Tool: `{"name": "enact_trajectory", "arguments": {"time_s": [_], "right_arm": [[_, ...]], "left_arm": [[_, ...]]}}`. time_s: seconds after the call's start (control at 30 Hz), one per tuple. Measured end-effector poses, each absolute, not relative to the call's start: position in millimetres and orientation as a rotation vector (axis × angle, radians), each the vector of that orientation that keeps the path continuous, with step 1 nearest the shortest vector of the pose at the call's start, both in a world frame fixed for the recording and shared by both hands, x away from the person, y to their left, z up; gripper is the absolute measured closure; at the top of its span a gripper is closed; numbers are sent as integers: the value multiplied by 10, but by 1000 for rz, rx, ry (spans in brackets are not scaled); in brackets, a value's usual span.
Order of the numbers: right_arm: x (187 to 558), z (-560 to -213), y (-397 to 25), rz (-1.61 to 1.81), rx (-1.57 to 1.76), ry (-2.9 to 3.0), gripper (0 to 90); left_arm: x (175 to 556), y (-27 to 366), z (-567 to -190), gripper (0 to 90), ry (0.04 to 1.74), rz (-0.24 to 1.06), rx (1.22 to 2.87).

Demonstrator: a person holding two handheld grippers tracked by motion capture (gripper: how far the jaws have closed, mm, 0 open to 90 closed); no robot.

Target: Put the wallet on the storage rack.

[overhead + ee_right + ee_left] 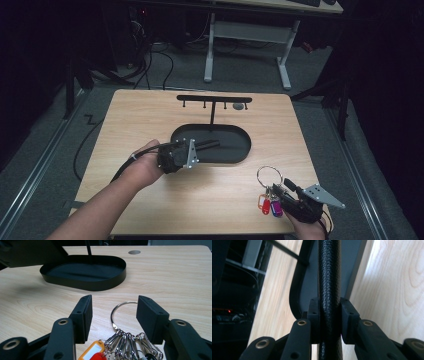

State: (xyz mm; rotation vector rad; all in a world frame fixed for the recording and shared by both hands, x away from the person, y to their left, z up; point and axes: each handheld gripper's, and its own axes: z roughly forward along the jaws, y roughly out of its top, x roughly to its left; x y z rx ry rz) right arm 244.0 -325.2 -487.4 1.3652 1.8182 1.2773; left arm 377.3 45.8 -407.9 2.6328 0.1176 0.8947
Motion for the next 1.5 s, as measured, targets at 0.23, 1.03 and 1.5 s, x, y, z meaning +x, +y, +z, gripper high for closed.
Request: {"name": "enact_trajectory", "arguments": {"time_s": [0.23,1.03,1.5], "right_arm": [[2439,-4875,-3263,1284,1369,1814,472],[2439,-4882,-3292,1300,1383,1800,472],[2453,-4906,-3280,1290,1380,1814,472]], "left_arm": [[3871,267,-4119,735,44,939,2617],[4218,-137,-4275,734,-45,1021,2603],[4443,-216,-4494,733,-114,1128,2620]]}}
